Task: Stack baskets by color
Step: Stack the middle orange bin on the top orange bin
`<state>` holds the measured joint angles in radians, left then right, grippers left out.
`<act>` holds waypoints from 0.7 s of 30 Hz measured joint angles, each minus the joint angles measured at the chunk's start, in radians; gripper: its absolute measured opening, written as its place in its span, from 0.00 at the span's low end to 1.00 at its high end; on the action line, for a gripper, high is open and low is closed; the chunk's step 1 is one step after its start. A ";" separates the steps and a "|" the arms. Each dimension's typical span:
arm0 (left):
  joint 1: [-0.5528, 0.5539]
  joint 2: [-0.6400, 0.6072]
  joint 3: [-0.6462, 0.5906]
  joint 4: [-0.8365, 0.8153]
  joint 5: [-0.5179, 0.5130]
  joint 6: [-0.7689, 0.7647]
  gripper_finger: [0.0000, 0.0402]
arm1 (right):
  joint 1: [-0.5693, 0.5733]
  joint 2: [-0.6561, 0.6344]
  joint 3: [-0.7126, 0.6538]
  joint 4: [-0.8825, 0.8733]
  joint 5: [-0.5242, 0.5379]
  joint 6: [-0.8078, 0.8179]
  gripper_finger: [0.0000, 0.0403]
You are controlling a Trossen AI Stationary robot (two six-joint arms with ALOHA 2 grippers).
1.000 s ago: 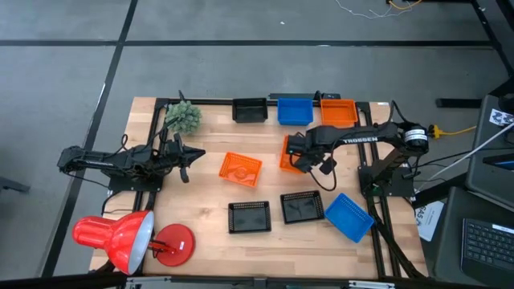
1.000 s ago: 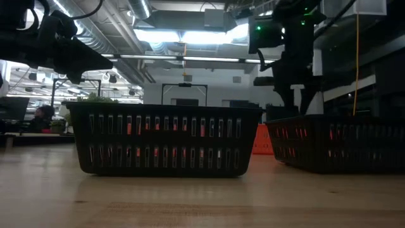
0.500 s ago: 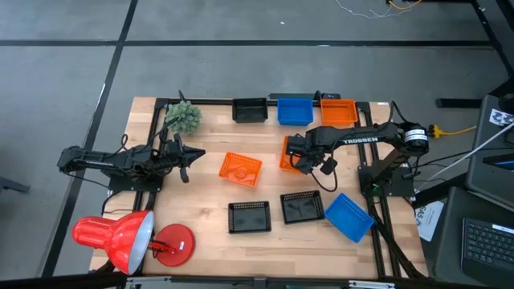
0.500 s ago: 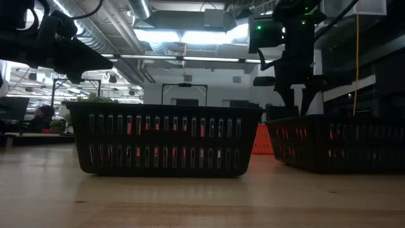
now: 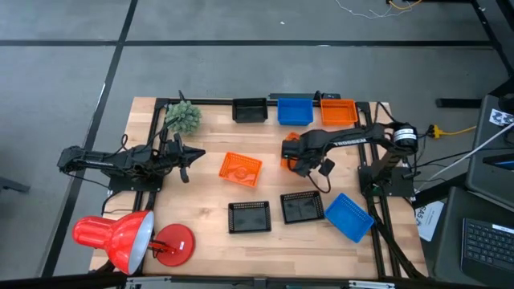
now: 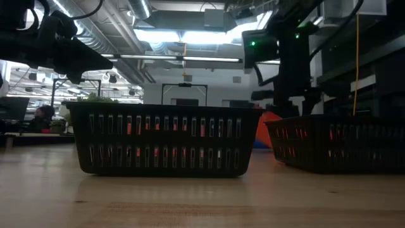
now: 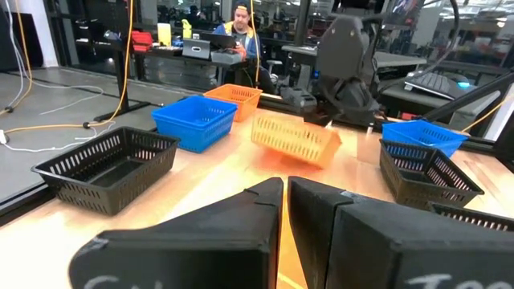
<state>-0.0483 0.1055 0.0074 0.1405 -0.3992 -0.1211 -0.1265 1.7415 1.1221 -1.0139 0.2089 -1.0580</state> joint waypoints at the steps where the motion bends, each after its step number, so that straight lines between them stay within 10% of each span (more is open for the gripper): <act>1: 0.000 0.000 0.000 0.000 0.000 0.000 0.03 | 0.000 0.008 0.000 0.004 0.000 0.001 0.23; 21: 0.000 0.000 0.000 0.000 0.000 0.000 0.03 | 0.000 0.010 0.000 0.079 -0.012 0.114 0.23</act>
<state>-0.0483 0.1052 0.0074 0.1406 -0.3991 -0.1214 -0.1268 1.7519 1.1221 -0.9351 0.1964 -0.9444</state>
